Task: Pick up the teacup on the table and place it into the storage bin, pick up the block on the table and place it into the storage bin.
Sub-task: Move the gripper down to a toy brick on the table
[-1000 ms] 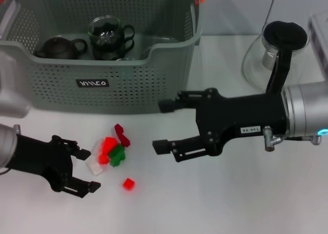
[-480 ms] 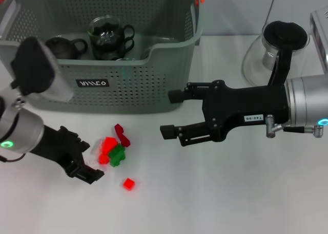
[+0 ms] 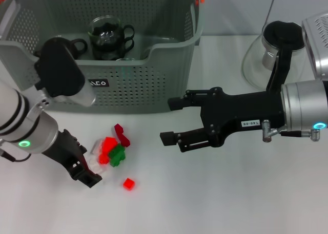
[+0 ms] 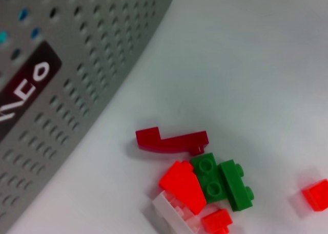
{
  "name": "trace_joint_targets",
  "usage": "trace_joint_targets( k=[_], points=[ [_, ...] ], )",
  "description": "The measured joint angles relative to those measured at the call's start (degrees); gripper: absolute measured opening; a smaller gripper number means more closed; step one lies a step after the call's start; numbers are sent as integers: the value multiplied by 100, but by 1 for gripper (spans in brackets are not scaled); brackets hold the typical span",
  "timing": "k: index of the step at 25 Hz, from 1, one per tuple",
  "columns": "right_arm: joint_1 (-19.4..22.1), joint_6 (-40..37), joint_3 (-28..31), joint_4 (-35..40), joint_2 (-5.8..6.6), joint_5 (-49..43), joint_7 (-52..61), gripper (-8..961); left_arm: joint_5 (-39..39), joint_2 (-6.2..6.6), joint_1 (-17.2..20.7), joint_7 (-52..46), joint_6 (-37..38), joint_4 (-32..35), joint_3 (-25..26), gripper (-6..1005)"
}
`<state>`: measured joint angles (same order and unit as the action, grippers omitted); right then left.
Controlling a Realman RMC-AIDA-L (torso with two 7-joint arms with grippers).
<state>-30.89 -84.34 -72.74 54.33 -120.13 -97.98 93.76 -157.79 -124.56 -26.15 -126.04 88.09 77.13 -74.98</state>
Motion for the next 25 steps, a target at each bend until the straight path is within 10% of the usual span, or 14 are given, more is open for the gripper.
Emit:
trace_joint_targets(
  k=[25],
  points=[
    [-77, 7, 16, -66, 7, -2, -6, 889, -468, 11, -327, -890, -193, -195, -825, 824]
  ],
)
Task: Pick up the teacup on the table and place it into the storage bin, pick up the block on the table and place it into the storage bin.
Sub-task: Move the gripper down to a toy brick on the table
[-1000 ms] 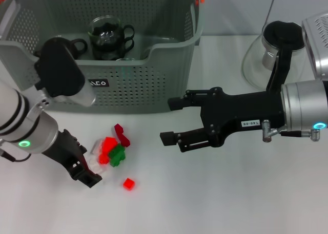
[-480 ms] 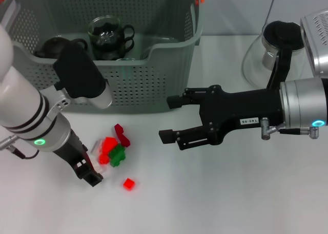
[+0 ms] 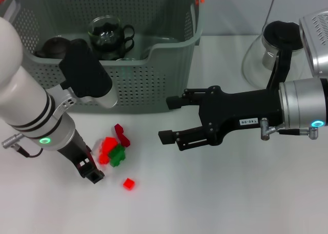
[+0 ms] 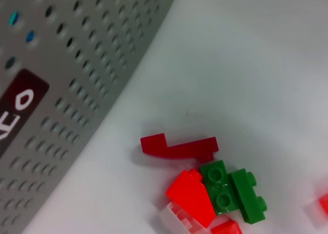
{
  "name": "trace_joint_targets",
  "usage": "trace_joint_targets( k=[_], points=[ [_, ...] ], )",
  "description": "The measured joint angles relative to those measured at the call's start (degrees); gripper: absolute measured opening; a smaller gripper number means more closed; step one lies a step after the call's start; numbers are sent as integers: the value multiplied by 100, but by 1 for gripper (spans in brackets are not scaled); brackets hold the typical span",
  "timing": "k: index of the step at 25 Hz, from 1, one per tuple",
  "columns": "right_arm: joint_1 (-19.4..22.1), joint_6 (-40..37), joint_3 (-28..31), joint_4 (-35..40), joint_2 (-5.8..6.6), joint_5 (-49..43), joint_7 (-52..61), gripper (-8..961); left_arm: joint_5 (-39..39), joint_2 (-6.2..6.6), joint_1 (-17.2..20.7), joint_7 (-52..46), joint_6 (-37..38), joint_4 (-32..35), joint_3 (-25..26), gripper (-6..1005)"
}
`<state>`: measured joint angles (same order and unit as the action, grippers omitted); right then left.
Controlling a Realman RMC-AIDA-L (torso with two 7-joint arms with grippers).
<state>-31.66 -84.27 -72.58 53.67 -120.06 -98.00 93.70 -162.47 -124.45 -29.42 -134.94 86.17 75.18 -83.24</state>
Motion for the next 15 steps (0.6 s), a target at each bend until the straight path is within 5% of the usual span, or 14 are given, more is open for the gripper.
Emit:
trace_joint_targets(
  k=[3, 6, 15],
  points=[
    [1, 2, 7, 0, 0, 0, -1, 889, -99, 0, -43, -60, -17, -57, -39, 824],
    [-1, 34, 8, 0, 0, 0, -3, 889, -117, 0, -59, -81, -20, -87, -91, 689],
    [-7, 62, 16, -1, 0, 0, -71, 889, -118, 0, -122, -130, 14, -131, -207, 669]
  ],
)
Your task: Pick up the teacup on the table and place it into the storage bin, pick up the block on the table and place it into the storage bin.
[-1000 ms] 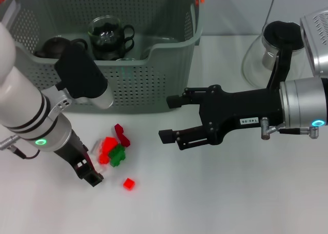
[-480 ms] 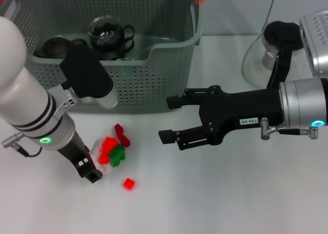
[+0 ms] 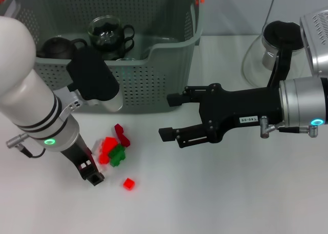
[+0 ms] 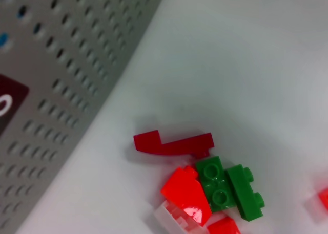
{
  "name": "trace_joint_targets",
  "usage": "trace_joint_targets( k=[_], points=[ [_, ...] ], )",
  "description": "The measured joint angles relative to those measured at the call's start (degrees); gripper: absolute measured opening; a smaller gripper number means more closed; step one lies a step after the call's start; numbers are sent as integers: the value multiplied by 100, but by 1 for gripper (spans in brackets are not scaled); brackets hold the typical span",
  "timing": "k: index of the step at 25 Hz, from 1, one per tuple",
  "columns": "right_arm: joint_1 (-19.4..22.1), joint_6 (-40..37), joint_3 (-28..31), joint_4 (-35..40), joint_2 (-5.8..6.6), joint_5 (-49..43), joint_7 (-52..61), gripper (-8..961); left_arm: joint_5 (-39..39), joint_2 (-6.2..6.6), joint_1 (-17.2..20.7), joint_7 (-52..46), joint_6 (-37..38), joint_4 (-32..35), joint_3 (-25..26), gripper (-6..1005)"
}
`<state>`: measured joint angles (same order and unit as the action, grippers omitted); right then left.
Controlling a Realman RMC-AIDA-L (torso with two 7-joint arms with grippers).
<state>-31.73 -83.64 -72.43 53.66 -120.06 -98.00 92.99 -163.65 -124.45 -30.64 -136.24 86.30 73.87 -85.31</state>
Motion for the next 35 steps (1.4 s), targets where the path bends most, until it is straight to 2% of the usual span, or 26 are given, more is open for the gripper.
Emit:
trace_joint_targets(
  k=[18, 20, 22, 24, 27, 31, 33, 35],
  points=[
    [14, -3, 111, -5, 0, 3, -8, 888, 27, -3, -77, -27, 1, -35, -68, 568],
    [28, -3, 121, -5, 0, 11, -12, 888, 39, -1, -52, -38, 54, 150, -9, 397],
    [36, -2, 133, -5, 0, 17, -15, 888, 30, 2, -20, -60, 210, 434, 91, 397],
    [37, -3, 150, -5, 1, 16, -16, 888, 52, 9, 10, -77, 550, 812, 322, 397],
    [42, -6, 198, -65, 24, 0, -34, 888, 326, 12, 16, -71, 1311, 1428, 962, 397],
    [43, -62, 274, -287, 103, -19, -66, 888, 1285, 41, -141, 29, 2340, 2042, 2076, 396],
    [31, -100, 284, -444, 150, -61, -68, 888, 2106, 124, -425, 119, 2851, 2142, 2974, 396],
    [23, -146, 285, -576, 182, -141, -69, 889, 2702, 317, -817, 146, 2990, 2106, 3859, 396]
  ],
)
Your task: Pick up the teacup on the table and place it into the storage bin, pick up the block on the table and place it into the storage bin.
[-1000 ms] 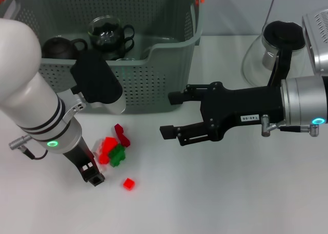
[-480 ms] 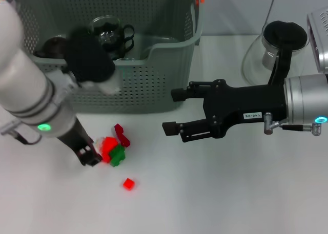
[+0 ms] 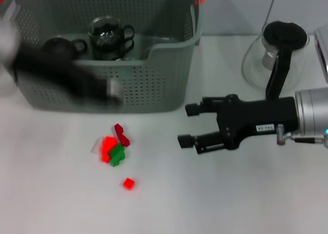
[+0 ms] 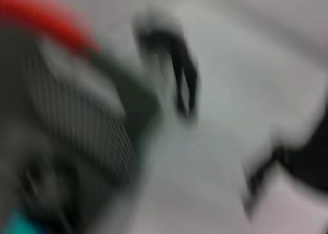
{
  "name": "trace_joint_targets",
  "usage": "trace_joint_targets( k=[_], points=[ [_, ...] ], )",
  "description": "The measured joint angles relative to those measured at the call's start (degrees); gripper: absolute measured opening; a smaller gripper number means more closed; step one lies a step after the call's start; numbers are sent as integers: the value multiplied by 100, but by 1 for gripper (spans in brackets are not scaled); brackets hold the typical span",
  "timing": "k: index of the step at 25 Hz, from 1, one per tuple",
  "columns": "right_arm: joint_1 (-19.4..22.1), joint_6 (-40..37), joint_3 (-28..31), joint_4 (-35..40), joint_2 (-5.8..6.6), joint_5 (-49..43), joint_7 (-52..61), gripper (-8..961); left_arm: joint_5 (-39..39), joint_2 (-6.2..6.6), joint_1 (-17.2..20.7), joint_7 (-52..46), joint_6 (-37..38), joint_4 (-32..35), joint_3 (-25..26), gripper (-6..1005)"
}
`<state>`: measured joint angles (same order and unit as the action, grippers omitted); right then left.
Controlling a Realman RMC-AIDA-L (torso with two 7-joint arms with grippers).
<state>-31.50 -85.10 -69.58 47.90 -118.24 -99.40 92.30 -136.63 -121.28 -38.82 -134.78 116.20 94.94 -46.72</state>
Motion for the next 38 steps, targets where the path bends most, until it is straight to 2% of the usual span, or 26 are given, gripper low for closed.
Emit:
trace_joint_targets(
  k=[1, 3, 6, 7, 9, 10, 12, 14, 18, 21, 25, 26, 28, 30, 33, 34, 38],
  points=[
    [6, -15, 2, -43, 9, -46, 0, 889, 147, 87, -138, 13, -32, -32, 260, 396],
    [21, -19, 11, -89, 13, -118, 0, 889, 274, 349, -435, 102, -446, -286, 644, 396],
    [41, -41, 16, -107, 12, -162, 18, 889, 94, 734, -710, 161, -1565, -1117, 502, 396],
    [46, -61, 16, -108, 12, -163, 32, 889, -69, 878, -842, 140, -2020, -1633, 354, 396],
    [51, -80, 16, -109, 12, -164, 52, 889, -315, 1039, -1066, 139, -2633, -2457, 231, 396],
    [52, -94, 15, -109, 11, -164, 57, 889, -434, 1080, -1193, 183, -2926, -2913, 217, 397],
    [58, -110, 15, -111, 11, -166, 67, 889, -551, 1097, -1331, 273, -3295, -3396, 196, 397],
    [60, -128, 22, -112, 11, -167, 73, 887, -583, 1061, -1395, 347, -3571, -3567, 167, 411],
    [45, -162, 46, -114, 11, -168, 82, 882, -576, 1023, -1395, 329, -3613, -3429, 166, 439],
    [40, -166, 65, -115, 11, -168, 83, 882, -524, 1004, -1307, 304, -3289, -3042, 264, 641],
    [7, -175, 108, -115, 10, -168, 84, 883, 43, 891, -992, 504, -2262, -2073, 434, 819],
    [-1, -177, 128, -115, 9, -167, 85, 883, 368, 839, -834, 707, -1839, -1779, 430, 864],
    [-16, -166, 179, -115, -1, -167, 86, 883, 824, 704, -524, 1154, -1144, -1300, 336, 868],
    [-24, -153, 229, -115, -16, -167, 86, 883, 974, 475, -133, 1766, -499, -783, 17, 872],
    [-33, -144, 287, -150, -23, -167, 92, 884, 692, 211, 386, 2293, -187, -232, -598, 877],
    [-36, -139, 294, -162, -24, -167, 103, 884, 518, 110, 623, 2470, -170, -27, -956, 879],
    [-40, -114, 294, -182, -25, -189, 186, 884, -200, -144, 1009, 2874, -205, 244, -1917, 884]
  ],
)
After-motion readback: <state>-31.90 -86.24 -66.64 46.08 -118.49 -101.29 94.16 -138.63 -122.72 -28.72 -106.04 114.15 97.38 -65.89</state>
